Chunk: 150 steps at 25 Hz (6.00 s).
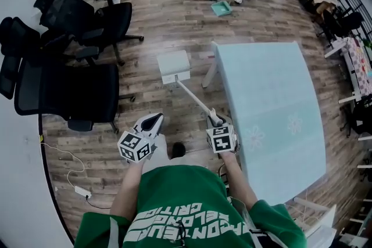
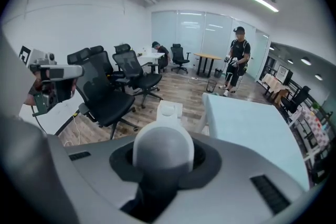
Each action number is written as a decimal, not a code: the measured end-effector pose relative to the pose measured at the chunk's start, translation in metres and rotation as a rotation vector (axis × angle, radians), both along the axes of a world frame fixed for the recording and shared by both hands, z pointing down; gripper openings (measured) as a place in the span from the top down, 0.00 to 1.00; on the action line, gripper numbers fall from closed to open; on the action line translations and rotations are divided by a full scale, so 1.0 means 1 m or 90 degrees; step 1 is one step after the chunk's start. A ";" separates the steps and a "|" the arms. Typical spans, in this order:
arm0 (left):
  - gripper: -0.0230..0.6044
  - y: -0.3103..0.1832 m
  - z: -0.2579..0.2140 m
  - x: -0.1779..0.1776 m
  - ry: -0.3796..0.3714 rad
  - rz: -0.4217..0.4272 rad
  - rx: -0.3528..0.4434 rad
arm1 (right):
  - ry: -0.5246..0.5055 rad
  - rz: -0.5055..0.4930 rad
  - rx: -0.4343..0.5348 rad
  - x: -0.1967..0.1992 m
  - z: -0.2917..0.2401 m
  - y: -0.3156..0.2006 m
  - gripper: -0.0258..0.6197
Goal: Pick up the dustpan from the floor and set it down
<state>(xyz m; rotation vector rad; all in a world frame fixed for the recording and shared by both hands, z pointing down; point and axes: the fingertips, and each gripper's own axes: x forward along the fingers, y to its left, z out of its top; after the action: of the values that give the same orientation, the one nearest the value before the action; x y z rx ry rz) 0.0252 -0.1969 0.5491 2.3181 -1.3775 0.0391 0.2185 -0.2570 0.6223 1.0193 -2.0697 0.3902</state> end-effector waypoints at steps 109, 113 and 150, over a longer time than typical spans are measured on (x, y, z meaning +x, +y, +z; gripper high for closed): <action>0.96 0.318 0.059 -0.323 0.043 -0.280 -0.097 | 0.336 -0.354 -0.223 -0.348 0.248 0.228 0.80; 0.96 0.328 0.059 -0.333 0.047 -0.290 -0.095 | 0.344 -0.354 -0.220 -0.355 0.249 0.230 0.79; 0.96 0.335 0.035 -0.235 0.051 -0.077 -0.032 | -0.066 -0.142 0.126 -0.275 -0.045 0.296 0.95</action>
<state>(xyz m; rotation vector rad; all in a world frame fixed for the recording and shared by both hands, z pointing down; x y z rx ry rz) -0.2098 0.1386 0.5843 2.1668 -1.4565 -0.0555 -0.0563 0.0389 0.5773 0.8833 -2.3232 0.1282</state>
